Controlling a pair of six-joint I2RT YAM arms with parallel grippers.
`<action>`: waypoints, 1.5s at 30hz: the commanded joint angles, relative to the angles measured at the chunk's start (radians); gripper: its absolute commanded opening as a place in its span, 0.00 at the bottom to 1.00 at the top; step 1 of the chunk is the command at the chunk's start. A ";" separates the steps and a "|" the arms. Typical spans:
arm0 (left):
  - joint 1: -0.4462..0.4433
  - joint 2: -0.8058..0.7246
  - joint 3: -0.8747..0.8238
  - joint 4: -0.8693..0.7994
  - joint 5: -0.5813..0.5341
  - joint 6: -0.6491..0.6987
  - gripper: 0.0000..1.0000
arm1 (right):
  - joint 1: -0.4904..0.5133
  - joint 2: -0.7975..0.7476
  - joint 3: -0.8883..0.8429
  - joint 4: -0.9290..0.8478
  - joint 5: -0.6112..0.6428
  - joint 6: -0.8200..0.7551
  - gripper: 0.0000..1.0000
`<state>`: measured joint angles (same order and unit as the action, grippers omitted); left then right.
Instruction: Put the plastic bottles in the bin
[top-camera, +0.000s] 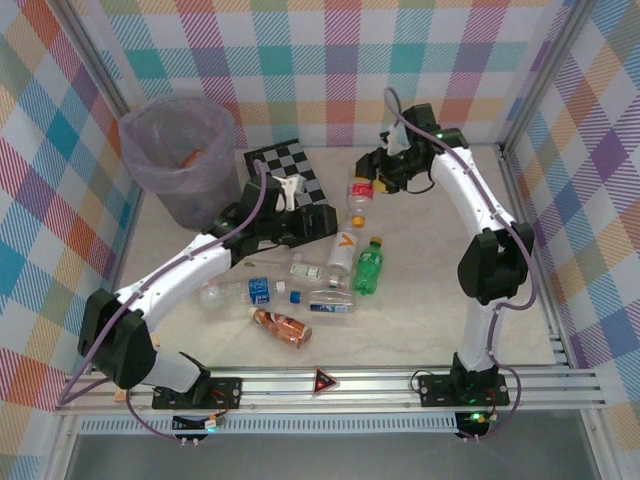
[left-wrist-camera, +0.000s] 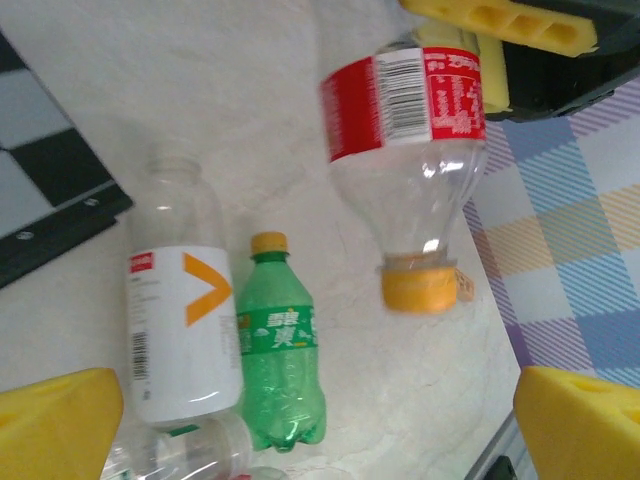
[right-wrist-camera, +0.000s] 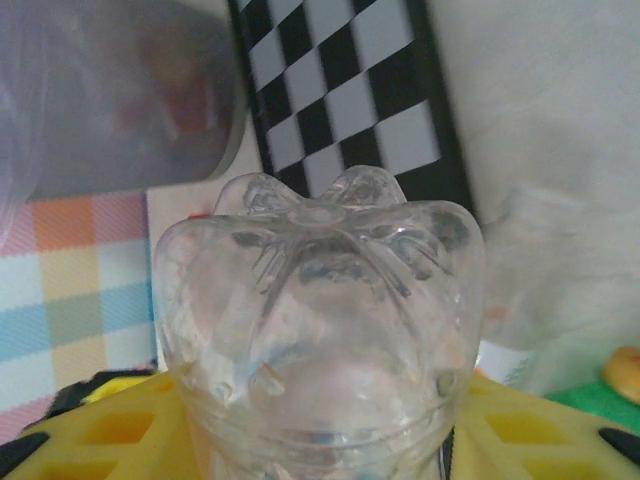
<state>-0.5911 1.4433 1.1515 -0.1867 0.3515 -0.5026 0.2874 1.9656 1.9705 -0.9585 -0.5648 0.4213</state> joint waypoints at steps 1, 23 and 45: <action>-0.032 0.037 0.061 0.080 0.038 -0.007 1.00 | 0.028 -0.046 -0.043 0.029 -0.075 0.011 0.50; -0.041 0.154 0.150 0.076 0.028 -0.048 0.60 | 0.078 -0.129 -0.211 0.214 -0.200 0.170 0.52; -0.012 0.105 0.176 -0.025 -0.005 0.001 0.59 | -0.154 -0.293 -0.203 0.105 -0.151 0.126 0.92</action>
<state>-0.6182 1.5909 1.2911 -0.1680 0.3477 -0.5411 0.1650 1.7443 1.7889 -0.8345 -0.7074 0.5648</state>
